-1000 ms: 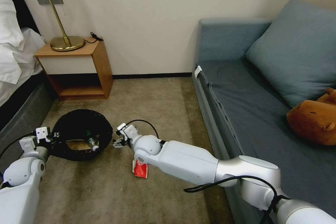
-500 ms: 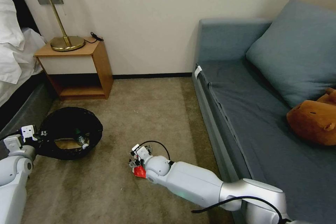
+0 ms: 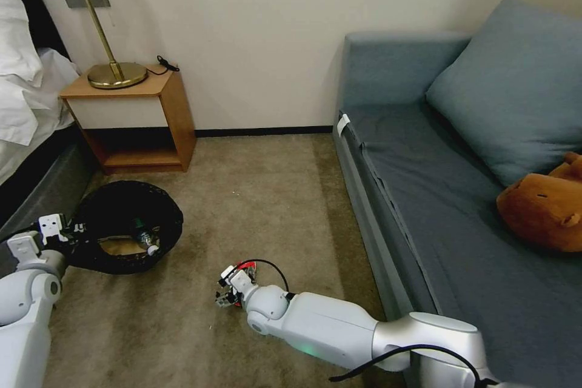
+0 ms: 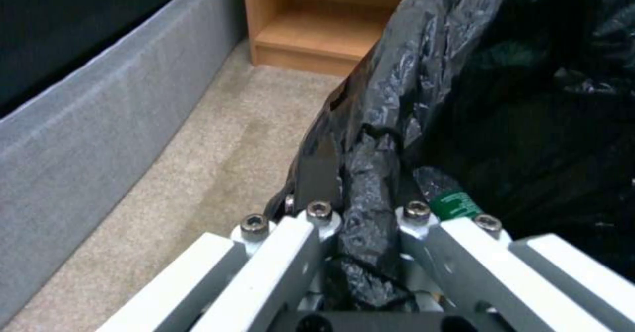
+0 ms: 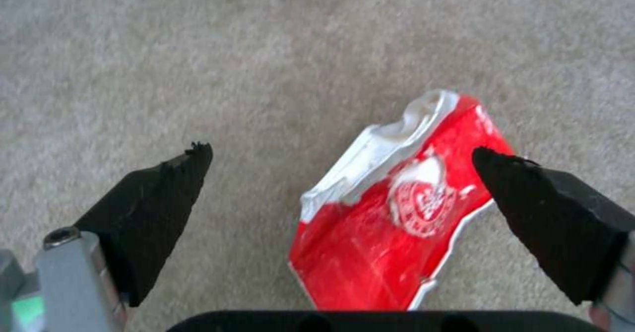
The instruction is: Pick up the trash bin, then pick up the garbage on the floor and place it into the trash bin.
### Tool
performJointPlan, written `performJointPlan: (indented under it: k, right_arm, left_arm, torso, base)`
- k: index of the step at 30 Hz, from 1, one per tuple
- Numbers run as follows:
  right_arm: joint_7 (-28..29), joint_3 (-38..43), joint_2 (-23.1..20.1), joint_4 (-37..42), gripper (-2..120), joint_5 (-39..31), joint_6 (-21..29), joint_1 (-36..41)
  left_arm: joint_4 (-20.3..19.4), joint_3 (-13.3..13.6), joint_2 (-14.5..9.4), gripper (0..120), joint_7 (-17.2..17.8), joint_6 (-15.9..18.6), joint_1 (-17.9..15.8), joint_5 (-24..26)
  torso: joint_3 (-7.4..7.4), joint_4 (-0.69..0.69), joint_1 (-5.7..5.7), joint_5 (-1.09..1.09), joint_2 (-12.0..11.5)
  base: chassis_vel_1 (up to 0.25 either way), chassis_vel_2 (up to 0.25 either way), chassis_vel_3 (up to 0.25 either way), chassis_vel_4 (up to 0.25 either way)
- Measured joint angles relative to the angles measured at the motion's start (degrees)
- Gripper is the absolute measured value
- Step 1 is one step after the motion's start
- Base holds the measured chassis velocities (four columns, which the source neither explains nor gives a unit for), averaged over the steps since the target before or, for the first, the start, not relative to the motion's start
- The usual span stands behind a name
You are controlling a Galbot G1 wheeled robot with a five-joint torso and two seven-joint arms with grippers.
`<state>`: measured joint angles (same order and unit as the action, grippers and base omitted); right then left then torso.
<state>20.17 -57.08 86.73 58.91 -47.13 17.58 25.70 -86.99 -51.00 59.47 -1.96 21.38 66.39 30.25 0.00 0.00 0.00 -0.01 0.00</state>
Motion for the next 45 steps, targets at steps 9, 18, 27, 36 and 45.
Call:
performJointPlan:
  k: [9, 18, 27, 36, 45]
  right_arm:
    - [0.1, -1.3, 2.1, -4.9, 100, 0.7, -2.8, 0.8]
    - [1.9, -0.5, 4.3, -8.4, 100, -2.3, -2.4, 1.4]
    - [1.8, 0.9, 5.0, -11.6, 100, -2.7, -2.3, 1.6]
    - [-5.4, 2.8, 5.5, -15.3, 67, -5.3, -2.0, 1.3]
    - [-5.9, 2.3, 5.2, -15.2, 33, -5.1, -1.9, 2.1]
  left_arm:
    - [-2.0, -0.6, 0.2, 3, 0.2, 0.5, 1.0, 0.6]
    - [-3.7, -0.9, 0.9, 3, 0.3, 0.6, 2.1, 0.6]
    - [-4.5, -0.9, 1.4, 3, 0.2, 0.6, 2.5, 0.7]
    - [-4.8, -0.6, 1.8, 3, 0.1, 0.6, 2.5, 0.5]
    - [-4.5, -0.7, 1.8, 3, -0.1, 0.4, 3.2, 0.4]
  torso:
    - [0.00, 0.01, 0.00, 0.01, 0.0]
    - [0.00, 0.01, 0.00, 0.01, 0.0]
    - [0.00, 0.00, 0.00, 0.01, 0.0]
    - [0.00, 0.00, 0.00, 0.00, 0.0]
    - [0.00, 0.00, 0.00, 0.00, 0.0]
  base:
    - [0.000, 0.000, 0.000, 0.000]
    - [0.000, 0.000, 0.000, 0.000]
    - [0.000, 0.000, 0.000, 0.000]
    - [0.000, 0.000, 0.000, 0.000]
    - [0.000, 0.000, 0.000, 0.000]
